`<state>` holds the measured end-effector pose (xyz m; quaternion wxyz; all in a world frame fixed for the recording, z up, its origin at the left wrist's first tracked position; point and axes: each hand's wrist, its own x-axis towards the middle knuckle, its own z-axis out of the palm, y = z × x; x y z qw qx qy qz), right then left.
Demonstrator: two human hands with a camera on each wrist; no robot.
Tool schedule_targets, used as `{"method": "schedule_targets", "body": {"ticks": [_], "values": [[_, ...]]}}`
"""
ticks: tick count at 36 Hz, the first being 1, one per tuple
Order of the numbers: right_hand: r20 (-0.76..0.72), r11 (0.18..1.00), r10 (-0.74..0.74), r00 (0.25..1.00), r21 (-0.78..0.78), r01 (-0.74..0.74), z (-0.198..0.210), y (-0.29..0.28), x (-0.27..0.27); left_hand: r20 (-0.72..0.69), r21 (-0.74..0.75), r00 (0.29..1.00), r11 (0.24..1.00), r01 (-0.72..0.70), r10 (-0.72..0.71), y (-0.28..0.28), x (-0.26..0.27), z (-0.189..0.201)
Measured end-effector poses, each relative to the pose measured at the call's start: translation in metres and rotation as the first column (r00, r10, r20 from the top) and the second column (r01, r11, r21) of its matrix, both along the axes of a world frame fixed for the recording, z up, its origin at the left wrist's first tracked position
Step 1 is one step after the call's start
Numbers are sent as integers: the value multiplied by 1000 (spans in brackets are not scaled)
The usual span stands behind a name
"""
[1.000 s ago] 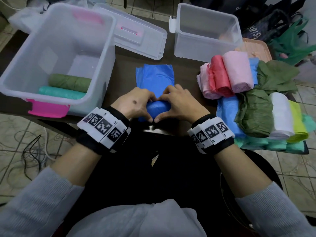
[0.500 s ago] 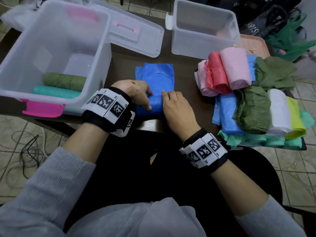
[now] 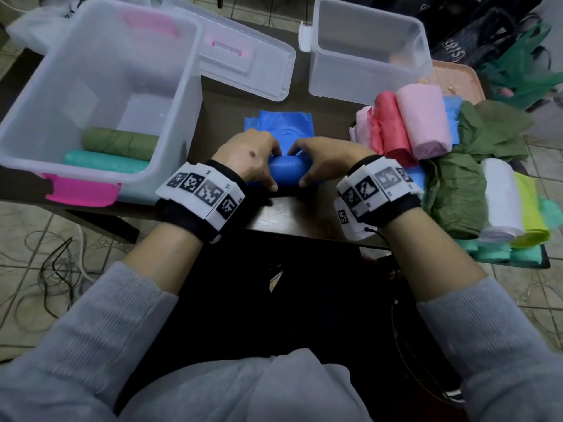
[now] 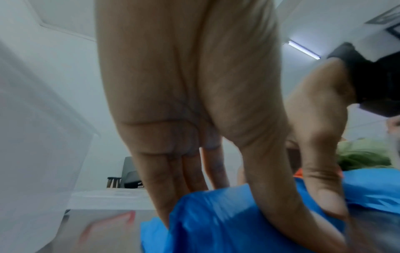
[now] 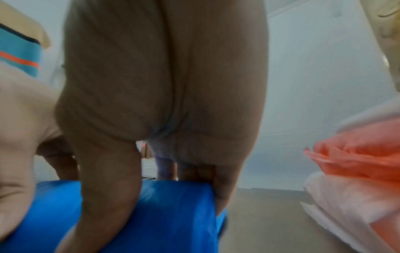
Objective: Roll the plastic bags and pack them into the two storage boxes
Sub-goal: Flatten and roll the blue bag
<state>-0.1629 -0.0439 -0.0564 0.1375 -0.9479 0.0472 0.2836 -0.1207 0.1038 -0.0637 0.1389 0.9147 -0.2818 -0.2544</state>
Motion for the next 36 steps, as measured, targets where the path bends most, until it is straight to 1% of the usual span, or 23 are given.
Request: {"method": "schedule_targets", "body": {"ticks": [5,8,10,11,13,15,16,17,21,22,23,25,27,28,30,33,36], "values": [[4,998,-17,1000,56,17,-2,-6,0,-103,30,995,1000,-5,8,-1,17,6],[6,999,-17,1000,43,17,-4,-5,-6,-169,95,985,994,50,-33,-4,23,8],[15,998,-40,999,43,39,-5,-2,-13,-176,144,982,986,87,-61,-8,26,8],[49,998,-49,998,42,47,-6,1,-17,-172,164,982,981,100,-71,-10,26,7],[185,999,-21,982,-31,28,-7,9,-29,-170,202,981,971,125,-91,-13,28,6],[332,980,86,940,-197,-20,-7,21,-42,-173,241,979,958,152,-111,-17,27,4],[356,961,130,925,-274,-29,-8,27,-49,-178,257,977,952,164,-120,-18,26,2],[363,949,147,920,-314,-28,-9,32,-55,-187,265,974,948,179,-131,-20,25,0],[426,930,125,896,-365,44,-25,53,-73,-237,258,958,940,225,-164,-23,24,-6],[409,938,72,910,-338,79,-28,55,-75,-253,254,954,940,226,-161,-23,25,-6],[400,938,53,915,-334,92,-33,56,-77,-268,246,951,943,225,-157,-22,25,-6],[411,933,50,910,-344,105,-40,54,-75,-294,225,947,953,202,-131,-21,27,-4],[439,920,68,896,-376,114,-34,53,-72,-311,203,946,967,157,-88,-17,29,-3],[429,925,95,898,-373,80,-32,52,-69,-320,186,945,974,132,-67,-15,29,-3],[353,930,154,923,-368,-14,-30,44,-63,-317,131,948,988,80,-34,-12,29,-3],[304,933,161,939,-357,-44,-27,37,-50,-223,-12,974,999,-38,35,-6,27,-1],[219,937,143,965,-345,-60,-25,33,-33,-123,-140,990,987,-83,66,-2,20,2]]}}
